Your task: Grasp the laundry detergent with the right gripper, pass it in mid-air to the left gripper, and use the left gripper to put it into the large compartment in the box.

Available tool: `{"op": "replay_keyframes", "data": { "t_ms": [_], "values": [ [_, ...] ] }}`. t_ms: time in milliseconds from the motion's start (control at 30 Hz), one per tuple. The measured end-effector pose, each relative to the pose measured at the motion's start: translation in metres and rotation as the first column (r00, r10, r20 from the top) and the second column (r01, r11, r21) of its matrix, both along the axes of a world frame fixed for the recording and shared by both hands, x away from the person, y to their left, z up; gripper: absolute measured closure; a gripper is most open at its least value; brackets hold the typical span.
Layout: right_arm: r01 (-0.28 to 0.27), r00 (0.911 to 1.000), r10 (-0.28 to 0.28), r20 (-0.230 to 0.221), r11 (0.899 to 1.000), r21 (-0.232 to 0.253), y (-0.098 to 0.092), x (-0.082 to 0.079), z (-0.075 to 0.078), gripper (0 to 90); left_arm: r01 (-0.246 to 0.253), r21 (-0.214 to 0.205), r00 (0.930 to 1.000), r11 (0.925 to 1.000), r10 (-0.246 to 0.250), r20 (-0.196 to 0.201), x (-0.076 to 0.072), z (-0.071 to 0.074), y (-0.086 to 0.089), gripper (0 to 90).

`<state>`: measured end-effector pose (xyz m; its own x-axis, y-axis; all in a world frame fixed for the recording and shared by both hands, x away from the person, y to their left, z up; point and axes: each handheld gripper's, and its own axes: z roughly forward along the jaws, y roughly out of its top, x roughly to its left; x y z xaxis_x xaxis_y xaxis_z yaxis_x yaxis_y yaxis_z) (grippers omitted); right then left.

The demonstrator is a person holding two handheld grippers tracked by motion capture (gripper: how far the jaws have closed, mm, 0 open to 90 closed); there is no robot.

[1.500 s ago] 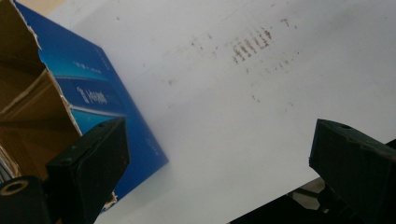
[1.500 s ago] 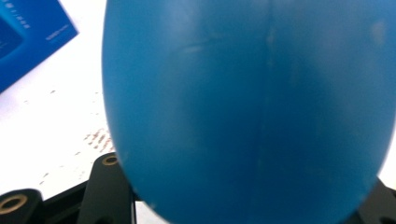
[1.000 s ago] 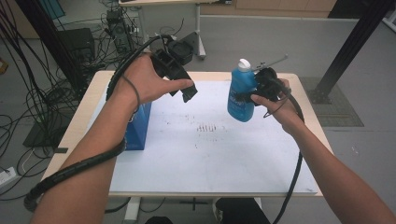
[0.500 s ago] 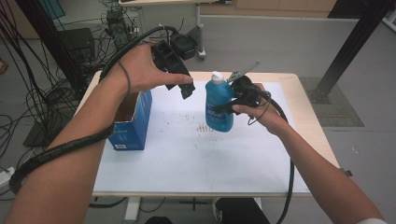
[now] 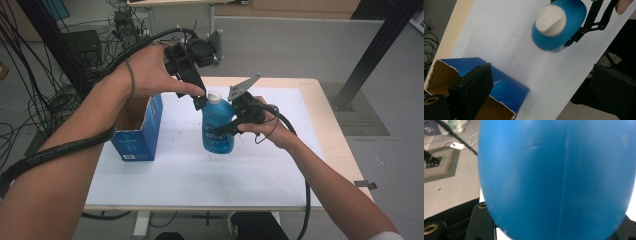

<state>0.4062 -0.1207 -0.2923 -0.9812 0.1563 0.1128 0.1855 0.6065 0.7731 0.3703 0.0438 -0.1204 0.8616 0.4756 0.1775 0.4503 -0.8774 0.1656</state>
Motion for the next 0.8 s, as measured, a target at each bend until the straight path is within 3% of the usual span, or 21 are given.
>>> {"op": "replay_keyframes", "data": {
  "t_ms": [400,800],
  "values": [
    [-0.096,0.9951,0.097,0.02,0.995,-0.025,0.01,-0.007,-0.002,43.1,0.043,0.035,0.9982,0.9984,-0.042,-0.044,0.002,-0.006,-0.004,5.4],
    [-0.149,0.9885,0.149,0.022,0.989,-0.025,0.015,-0.011,-0.001,43.1,0.118,0.051,0.9886,0.9917,-0.112,-0.1,0.001,-0.014,-0.015,5.5]
  ]
}}
